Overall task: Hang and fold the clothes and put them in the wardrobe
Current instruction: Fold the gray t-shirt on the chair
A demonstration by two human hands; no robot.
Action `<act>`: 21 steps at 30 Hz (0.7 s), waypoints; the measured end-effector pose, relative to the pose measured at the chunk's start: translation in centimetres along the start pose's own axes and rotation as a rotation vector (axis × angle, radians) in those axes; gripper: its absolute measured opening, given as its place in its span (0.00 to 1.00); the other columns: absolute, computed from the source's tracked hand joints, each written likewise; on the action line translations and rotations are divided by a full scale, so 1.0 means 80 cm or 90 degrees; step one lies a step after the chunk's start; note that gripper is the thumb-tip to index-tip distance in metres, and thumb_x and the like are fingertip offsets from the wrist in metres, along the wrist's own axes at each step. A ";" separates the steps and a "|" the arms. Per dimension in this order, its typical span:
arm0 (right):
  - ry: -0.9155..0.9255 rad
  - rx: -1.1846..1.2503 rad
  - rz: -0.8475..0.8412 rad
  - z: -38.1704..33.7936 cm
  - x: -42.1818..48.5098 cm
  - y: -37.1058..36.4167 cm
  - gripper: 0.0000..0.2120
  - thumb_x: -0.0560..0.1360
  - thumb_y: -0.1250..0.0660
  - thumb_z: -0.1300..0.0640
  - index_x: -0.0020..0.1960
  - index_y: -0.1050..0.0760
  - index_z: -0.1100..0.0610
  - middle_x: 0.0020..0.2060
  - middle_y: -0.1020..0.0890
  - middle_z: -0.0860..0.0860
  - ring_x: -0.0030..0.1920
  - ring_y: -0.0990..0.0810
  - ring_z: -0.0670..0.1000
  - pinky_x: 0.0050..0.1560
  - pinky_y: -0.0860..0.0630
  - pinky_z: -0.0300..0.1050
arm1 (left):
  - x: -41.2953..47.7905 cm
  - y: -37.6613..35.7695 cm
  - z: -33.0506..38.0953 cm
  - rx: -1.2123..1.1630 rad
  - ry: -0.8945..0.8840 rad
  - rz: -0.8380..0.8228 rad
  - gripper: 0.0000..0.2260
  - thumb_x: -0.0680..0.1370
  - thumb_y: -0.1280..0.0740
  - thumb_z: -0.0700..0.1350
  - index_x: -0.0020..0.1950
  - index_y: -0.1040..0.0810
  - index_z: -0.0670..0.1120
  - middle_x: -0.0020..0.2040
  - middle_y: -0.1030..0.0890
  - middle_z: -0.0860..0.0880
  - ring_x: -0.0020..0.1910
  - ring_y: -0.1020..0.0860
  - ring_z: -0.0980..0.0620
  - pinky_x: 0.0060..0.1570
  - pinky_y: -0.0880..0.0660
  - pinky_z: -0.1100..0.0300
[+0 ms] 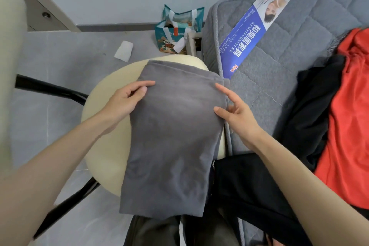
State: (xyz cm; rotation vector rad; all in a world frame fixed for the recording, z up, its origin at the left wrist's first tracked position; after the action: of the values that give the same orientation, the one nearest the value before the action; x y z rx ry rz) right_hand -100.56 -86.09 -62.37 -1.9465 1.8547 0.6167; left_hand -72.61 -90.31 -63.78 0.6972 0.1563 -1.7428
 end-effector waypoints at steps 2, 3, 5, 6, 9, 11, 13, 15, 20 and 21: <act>-0.011 -0.116 -0.007 -0.006 -0.006 0.004 0.31 0.69 0.27 0.71 0.68 0.27 0.52 0.51 0.17 0.52 0.48 0.18 0.44 0.52 0.21 0.38 | -0.012 0.009 0.006 0.103 0.005 -0.057 0.19 0.71 0.25 0.48 0.59 0.22 0.62 0.60 0.24 0.64 0.58 0.26 0.65 0.54 0.31 0.70; -0.009 -0.210 -0.008 -0.009 -0.010 0.004 0.32 0.66 0.24 0.69 0.67 0.25 0.52 0.53 0.18 0.50 0.49 0.19 0.41 0.55 0.23 0.38 | -0.018 0.012 0.006 0.171 0.001 -0.057 0.25 0.67 0.22 0.46 0.62 0.23 0.59 0.62 0.24 0.61 0.59 0.26 0.62 0.55 0.31 0.69; 0.012 -0.387 0.001 -0.016 -0.019 0.000 0.31 0.62 0.21 0.64 0.64 0.22 0.50 0.50 0.18 0.46 0.43 0.23 0.34 0.50 0.29 0.26 | -0.031 0.014 0.012 0.270 -0.015 -0.008 0.29 0.64 0.20 0.44 0.63 0.22 0.52 0.63 0.23 0.53 0.60 0.26 0.56 0.58 0.32 0.65; 0.027 -0.450 0.006 -0.020 -0.024 -0.002 0.30 0.62 0.20 0.62 0.62 0.21 0.50 0.48 0.18 0.46 0.41 0.24 0.35 0.46 0.32 0.24 | -0.039 0.015 0.017 0.304 -0.025 0.026 0.28 0.63 0.20 0.44 0.62 0.21 0.51 0.61 0.21 0.52 0.59 0.25 0.54 0.56 0.33 0.65; 0.073 -0.532 0.022 -0.046 -0.036 -0.009 0.22 0.65 0.22 0.59 0.58 0.19 0.51 0.51 0.17 0.50 0.48 0.23 0.46 0.47 0.36 0.27 | -0.062 0.025 0.042 0.366 -0.068 0.108 0.18 0.63 0.20 0.45 0.50 0.17 0.48 0.47 0.18 0.52 0.49 0.22 0.53 0.45 0.33 0.63; 0.127 -0.552 0.054 -0.077 -0.040 -0.014 0.17 0.67 0.24 0.60 0.55 0.18 0.51 0.50 0.18 0.52 0.50 0.22 0.51 0.50 0.34 0.32 | -0.074 0.039 0.071 0.365 -0.115 0.175 0.12 0.64 0.20 0.44 0.43 0.19 0.46 0.39 0.20 0.51 0.43 0.22 0.48 0.40 0.33 0.58; 0.202 -0.556 0.098 -0.120 -0.043 -0.019 0.12 0.68 0.26 0.61 0.51 0.17 0.51 0.46 0.19 0.54 0.48 0.23 0.53 0.49 0.31 0.39 | -0.084 0.056 0.106 0.349 -0.157 0.241 0.11 0.65 0.21 0.43 0.39 0.23 0.47 0.37 0.23 0.52 0.40 0.24 0.48 0.35 0.36 0.60; 0.286 -0.547 0.144 -0.170 -0.047 -0.022 0.09 0.70 0.28 0.61 0.48 0.18 0.52 0.43 0.20 0.54 0.46 0.24 0.53 0.47 0.29 0.44 | -0.092 0.075 0.144 0.348 -0.215 0.298 0.11 0.68 0.24 0.42 0.39 0.26 0.48 0.37 0.25 0.52 0.39 0.26 0.49 0.34 0.40 0.61; 0.448 -0.602 0.255 -0.256 -0.063 -0.023 0.09 0.71 0.31 0.59 0.51 0.24 0.53 0.45 0.24 0.49 0.49 0.28 0.52 0.42 0.30 0.46 | -0.116 0.104 0.218 0.334 -0.384 0.416 0.10 0.66 0.28 0.32 0.40 0.26 0.43 0.45 0.32 0.48 0.38 0.34 0.55 0.37 0.37 0.70; 0.471 -0.621 0.271 -0.262 -0.067 -0.022 0.09 0.71 0.31 0.59 0.51 0.24 0.53 0.45 0.25 0.50 0.49 0.29 0.53 0.41 0.30 0.46 | -0.120 0.104 0.223 0.340 -0.406 0.422 0.10 0.66 0.28 0.32 0.40 0.25 0.43 0.47 0.32 0.46 0.40 0.33 0.55 0.39 0.36 0.72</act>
State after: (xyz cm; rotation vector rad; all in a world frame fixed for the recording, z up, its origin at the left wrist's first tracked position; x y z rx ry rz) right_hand -97.84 -93.14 -42.01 -2.6166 2.8224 1.2261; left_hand -70.28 -92.84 -42.17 0.4511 -0.9095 -1.2684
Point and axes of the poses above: each hand's wrist, its own x-axis towards the middle knuckle, its own y-axis out of the back of the hand, z = x × y, the point moved 3 cm from there along x, towards the middle knuckle
